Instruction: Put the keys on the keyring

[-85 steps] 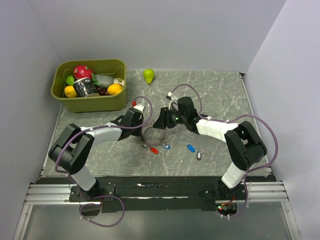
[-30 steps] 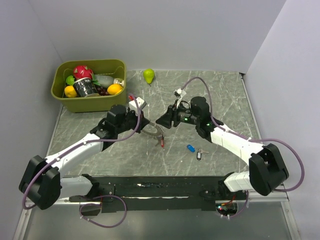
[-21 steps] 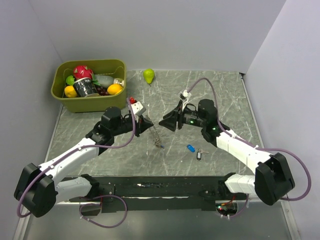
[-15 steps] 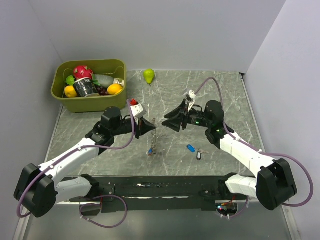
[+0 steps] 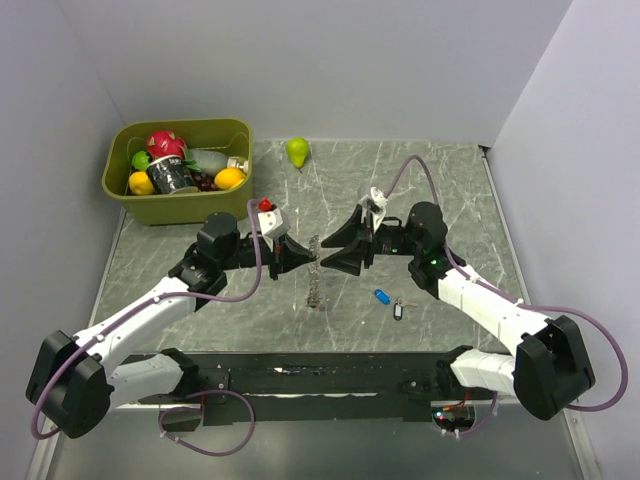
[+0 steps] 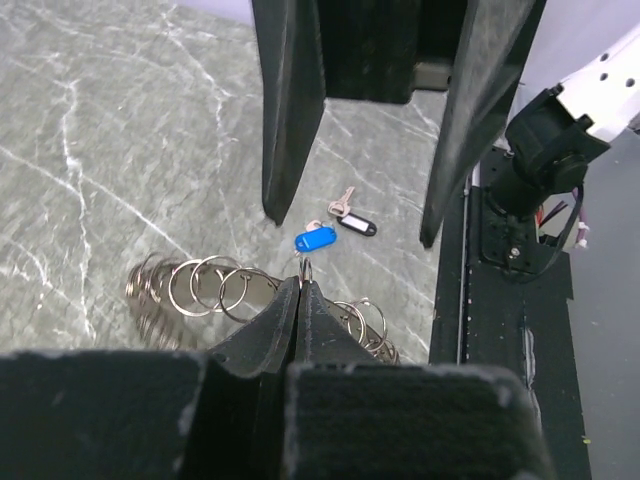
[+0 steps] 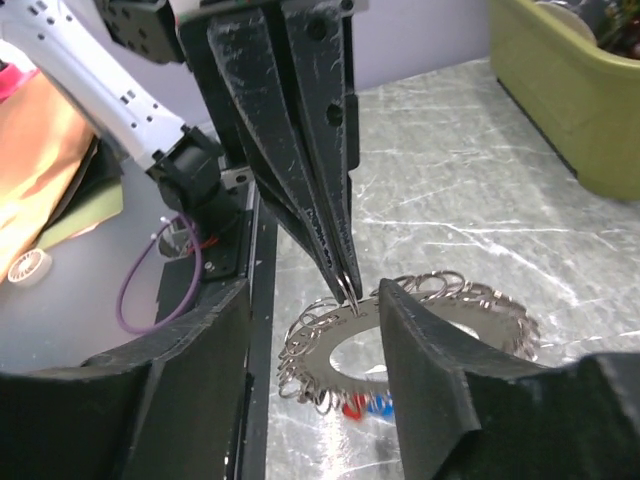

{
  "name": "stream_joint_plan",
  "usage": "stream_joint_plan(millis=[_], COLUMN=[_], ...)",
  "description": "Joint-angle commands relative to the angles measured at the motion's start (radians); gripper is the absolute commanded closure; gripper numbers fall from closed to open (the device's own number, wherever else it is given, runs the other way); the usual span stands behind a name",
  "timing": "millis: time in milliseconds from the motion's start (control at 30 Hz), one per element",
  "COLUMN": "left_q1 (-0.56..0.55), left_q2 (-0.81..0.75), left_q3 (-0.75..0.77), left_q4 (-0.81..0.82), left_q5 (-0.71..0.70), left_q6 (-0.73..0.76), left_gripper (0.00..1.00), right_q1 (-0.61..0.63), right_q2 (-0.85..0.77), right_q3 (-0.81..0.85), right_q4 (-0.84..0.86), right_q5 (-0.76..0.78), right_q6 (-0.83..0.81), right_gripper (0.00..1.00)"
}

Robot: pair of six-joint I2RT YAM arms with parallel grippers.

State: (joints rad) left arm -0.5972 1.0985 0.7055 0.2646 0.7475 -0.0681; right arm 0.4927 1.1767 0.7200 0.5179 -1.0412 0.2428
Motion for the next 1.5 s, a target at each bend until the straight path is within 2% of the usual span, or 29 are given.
stream_joint_plan(millis=[0, 167, 567, 667, 833, 867, 933, 967, 1033, 1300, 1467], left_q1=[-0.004, -0.006, -0.004, -0.006, -0.006, -0.004, -0.006, -0.004, -0.006, -0.006, -0.004], left_q2=[-0.028, -0.029, -0.017, -0.009, 0.003, 0.003, 0.006, 0.004, 0.004, 0.0, -0.031], left_q3=[0.066, 0.078, 0.095, 0.103, 0.106, 0.107, 0.114, 0.114, 0.111, 0.12, 0.114], left_q4=[0.071, 0.052, 0.041, 0.035, 0.036, 0.03, 0.013, 0.009, 0.008, -0.031, -0.004], left_q5=[0.073, 0.096, 0.147, 0.157, 0.174, 0.174, 0.171, 0.17, 0.165, 0.115, 0.07], left_q6=[-0.009, -0.006, -0.009, -0.009, -0.021, -0.018, -0.01, -0.007, -0.003, 0.01, -0.016], left_gripper=[0.99, 0.99, 0.99, 0.99, 0.99, 0.99, 0.99, 0.99, 0.99, 0.99, 0.9], right_q1=[0.014, 0.015, 0.017, 0.015, 0.017, 0.017, 0.015, 0.017, 0.017, 0.017, 0.017], right_q2=[-0.005, 0.011, 0.031, 0.041, 0.061, 0.063, 0.066, 0.067, 0.069, 0.048, 0.029], right_q3=[0.052, 0.058, 0.065, 0.078, 0.082, 0.084, 0.085, 0.085, 0.082, 0.07, 0.052], right_q4=[-0.021, -0.044, -0.044, -0.047, -0.015, -0.007, 0.007, 0.014, 0.028, 0.056, 0.096], right_q5=[-0.005, -0.01, -0.011, -0.016, -0.025, -0.034, -0.042, -0.045, -0.048, -0.029, 0.004], right_q6=[-0.059, -0.079, -0.071, -0.057, -0.03, -0.019, -0.005, 0.007, 0.015, 0.039, 0.073], right_gripper=[0.32, 0.27, 0.39, 0.53, 0.64, 0.73, 0.83, 0.92, 1.0, 1.0, 1.0])
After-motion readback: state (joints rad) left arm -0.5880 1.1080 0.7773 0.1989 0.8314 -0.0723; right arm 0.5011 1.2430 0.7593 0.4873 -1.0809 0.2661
